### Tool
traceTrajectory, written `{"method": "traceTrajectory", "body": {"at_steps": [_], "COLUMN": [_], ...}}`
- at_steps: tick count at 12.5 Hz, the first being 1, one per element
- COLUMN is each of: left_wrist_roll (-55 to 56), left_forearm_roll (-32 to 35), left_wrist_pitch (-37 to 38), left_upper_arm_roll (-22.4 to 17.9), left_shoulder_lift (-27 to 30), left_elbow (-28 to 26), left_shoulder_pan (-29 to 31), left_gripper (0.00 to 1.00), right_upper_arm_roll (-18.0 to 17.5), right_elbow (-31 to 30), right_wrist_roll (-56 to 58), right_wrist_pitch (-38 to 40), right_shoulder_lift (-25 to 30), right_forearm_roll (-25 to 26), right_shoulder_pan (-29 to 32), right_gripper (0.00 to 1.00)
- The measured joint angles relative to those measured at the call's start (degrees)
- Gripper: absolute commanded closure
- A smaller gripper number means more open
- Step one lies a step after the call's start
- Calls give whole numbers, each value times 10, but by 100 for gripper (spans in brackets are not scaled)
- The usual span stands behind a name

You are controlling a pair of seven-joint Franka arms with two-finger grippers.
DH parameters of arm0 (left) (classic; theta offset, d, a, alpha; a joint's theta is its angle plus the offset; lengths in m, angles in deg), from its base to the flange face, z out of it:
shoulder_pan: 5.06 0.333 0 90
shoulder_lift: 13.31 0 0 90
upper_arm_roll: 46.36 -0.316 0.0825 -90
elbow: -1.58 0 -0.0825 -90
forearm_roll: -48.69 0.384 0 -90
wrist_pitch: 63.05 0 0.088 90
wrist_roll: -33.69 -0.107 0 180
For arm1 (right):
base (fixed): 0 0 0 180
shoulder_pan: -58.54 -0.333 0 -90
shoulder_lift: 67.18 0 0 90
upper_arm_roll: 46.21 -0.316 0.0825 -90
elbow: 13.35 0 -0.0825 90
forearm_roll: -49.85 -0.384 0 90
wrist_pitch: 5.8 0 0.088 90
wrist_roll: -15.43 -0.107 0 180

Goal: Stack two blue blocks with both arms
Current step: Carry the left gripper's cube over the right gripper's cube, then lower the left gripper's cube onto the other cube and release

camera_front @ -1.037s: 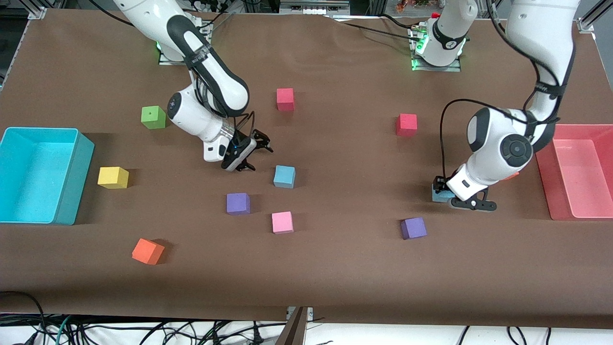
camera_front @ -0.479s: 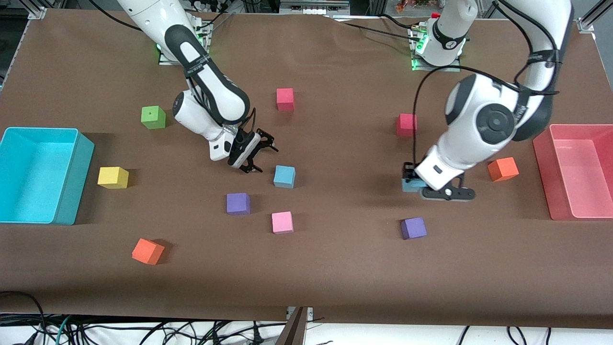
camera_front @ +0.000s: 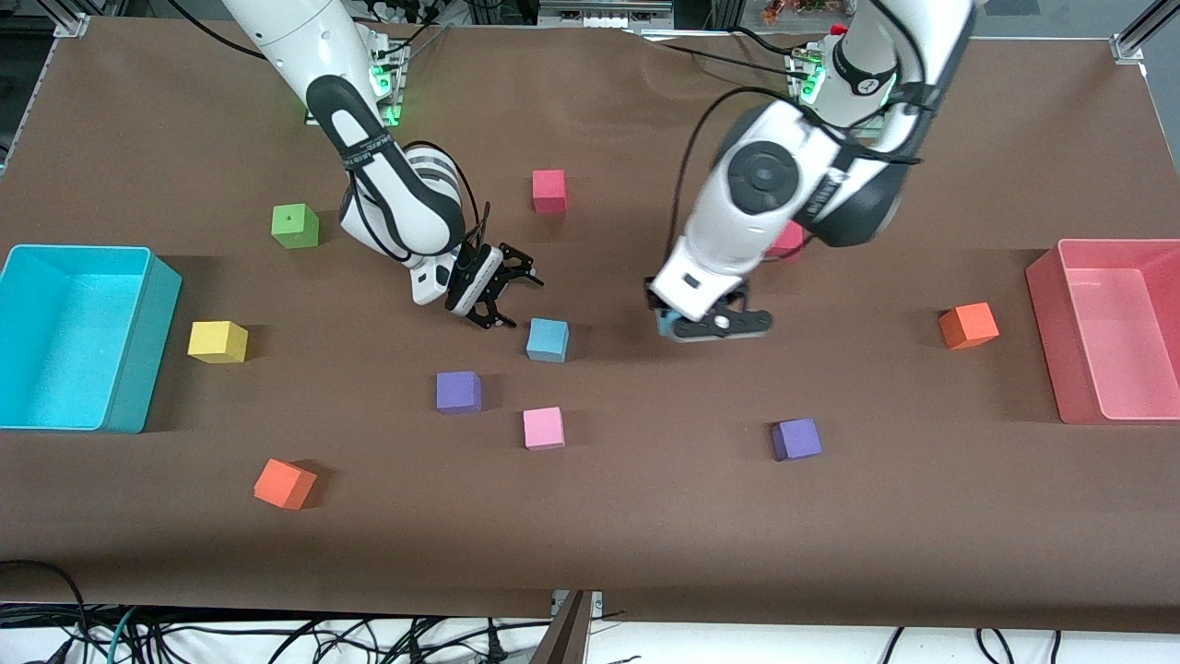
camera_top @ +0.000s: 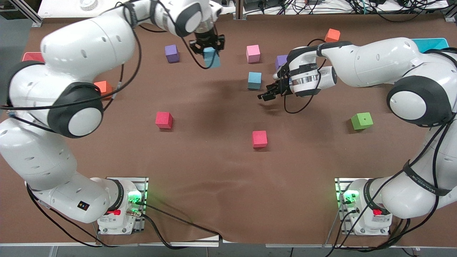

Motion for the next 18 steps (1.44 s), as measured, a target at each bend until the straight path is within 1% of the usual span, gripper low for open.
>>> {"method": "traceTrajectory", "body": {"at_steps": [1, 4, 6, 9, 11, 13, 16, 18], "left_wrist_roll": [32, 85, 107, 124, 137, 142, 142, 142], "left_forearm_roll": [0, 0, 0, 0, 0, 0, 0, 0], "left_wrist_pitch": [0, 0, 0, 0, -1, -12, -39, -42], "left_upper_arm_roll": [-9, -60, -81, -97, -106, -110, -111, -111], "left_shoulder_lift": [-21, -92, -135, -178, -202, -224, -249, -259], "left_elbow": [27, 109, 160, 219, 246, 260, 266, 267], "left_shoulder_pan": [-28, -110, -141, -162, -177, -188, -194, -199], "left_gripper": [100, 100, 100, 100, 100, 100, 100, 100], "right_upper_arm_roll": [3, 9, 9, 16, 20, 20, 20, 20], "right_elbow": [2, 5, 6, 6, 6, 6, 6, 6], "right_wrist_roll": [9, 13, 16, 29, 34, 35, 36, 36], "right_wrist_pitch": [1, 2, 4, 31, 38, 39, 40, 40], "right_shoulder_lift": [-3, -5, -5, -5, -7, -10, -11, -11], "right_forearm_roll": [-5, -6, -6, -7, -7, -7, -7, -7], "right_shoulder_pan": [0, 1, 1, 1, 1, 1, 1, 1], "right_gripper": [4, 4, 4, 4, 4, 4, 4, 4]}}
